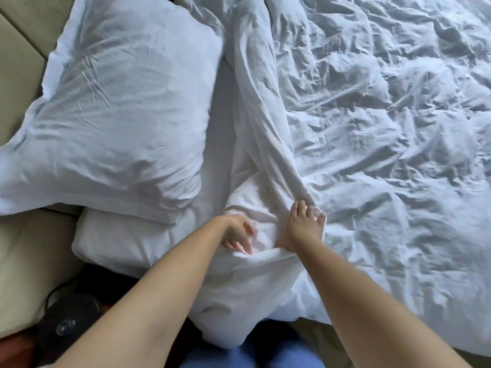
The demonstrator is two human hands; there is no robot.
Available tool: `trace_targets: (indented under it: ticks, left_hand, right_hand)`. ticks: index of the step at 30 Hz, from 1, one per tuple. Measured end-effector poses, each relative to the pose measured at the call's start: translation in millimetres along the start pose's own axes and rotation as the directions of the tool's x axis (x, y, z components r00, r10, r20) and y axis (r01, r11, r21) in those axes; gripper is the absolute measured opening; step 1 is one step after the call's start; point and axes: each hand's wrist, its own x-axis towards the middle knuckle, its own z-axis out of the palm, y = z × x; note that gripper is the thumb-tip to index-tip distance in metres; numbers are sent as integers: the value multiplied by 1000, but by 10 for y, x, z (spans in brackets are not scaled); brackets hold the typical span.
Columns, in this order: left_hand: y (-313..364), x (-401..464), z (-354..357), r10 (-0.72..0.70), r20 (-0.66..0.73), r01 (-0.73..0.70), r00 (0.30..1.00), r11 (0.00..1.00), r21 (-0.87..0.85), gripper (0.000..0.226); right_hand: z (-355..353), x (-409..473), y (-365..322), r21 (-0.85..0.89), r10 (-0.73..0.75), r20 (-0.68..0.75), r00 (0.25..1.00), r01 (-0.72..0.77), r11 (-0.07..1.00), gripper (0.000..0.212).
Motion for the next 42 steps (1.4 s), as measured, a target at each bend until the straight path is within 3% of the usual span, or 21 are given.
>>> trace_targets:
  ticks: [2,4,6,8,10,11,13,15,18,22,24,25,26,28,30,32,33,35,38,40,42]
  left_hand:
    - [1,-4,59,-76,147,61,986,993,100,52]
    - [18,-26,163,-126,284,95,951,988,121,43]
    - [56,-71,288,-159,408,84,899,977,195,19]
    - [90,-116,393,-177,503,77,846,974,214,7]
    - [111,-167,459,-183,541,103,821,979,175,8]
    - [112,-191,480,-159,542,115,825,987,115,11]
    - [128,-261,489,-61,459,100,886,993,-60,20]
    - [134,-338,459,62,228,2,972,963,-270,31]
    - [149,-525,402,171,32,-129,985,839,-529,21]
    - [162,-676,416,172,-121,-197,978,550,-812,13]
    - [232,-728,418,158,-257,-302,953,470,-829,13]
    - [294,-787,427,168,-299,-343,939,480,-807,14]
    - [364,-866,441,188,-320,-370,929,524,-767,17]
    - [458,-986,480,200,-294,-346,935,703,-621,25]
    - [530,-1089,570,167,-245,-259,955,874,-411,30]
    - [582,-1123,712,151,-168,-194,974,938,-286,28]
    - [600,-1106,792,144,-143,-177,979,949,-259,24]
    - [631,-1056,962,145,-107,-165,984,964,-209,11]
    - [632,-967,1167,92,27,-88,995,990,-111,20]
    - [581,-942,1241,19,76,-15,997,998,-55,34]
    - [501,-940,1265,-32,96,36,995,999,-40,42]
  right_hand:
    - [80,14,65,91,86,118,989,-97,991,63]
    - [118,-9,121,226,161,196,967,-204,953,64]
    - [103,-53,139,358,180,144,973,-221,907,60]
    - [54,-87,155,497,207,49,977,-204,843,42]
    - [-6,-104,176,694,258,50,965,-219,686,29]
    - [-48,-107,180,808,265,98,959,-232,541,26]
    - [-156,-143,168,952,210,185,960,-228,204,28]
    - [-297,-238,153,962,114,273,955,-273,-13,26]
    - [-472,-400,161,906,-23,391,920,-389,-166,27]
    - [-578,-549,207,878,-273,342,899,-410,-246,41]
    - [-594,-601,205,897,-321,310,895,-387,-214,49]
    - [-596,-616,197,941,-296,264,918,-313,-129,54]
    - [-572,-626,184,979,-234,202,951,-203,19,54]
    - [-500,-639,187,952,26,-38,999,28,304,41]
    - [-477,-684,249,922,142,-229,963,168,348,29]
    - [-477,-664,318,895,125,-309,943,244,374,20]
    - [-483,-659,348,878,73,-301,951,247,410,17]
    - [-439,-618,373,857,-72,-187,980,198,475,33]
    - [-276,-612,390,828,-198,16,980,98,552,52]
    - [-103,-596,397,752,-189,48,981,89,653,61]
    - [1,-621,412,665,-158,11,987,111,739,41]
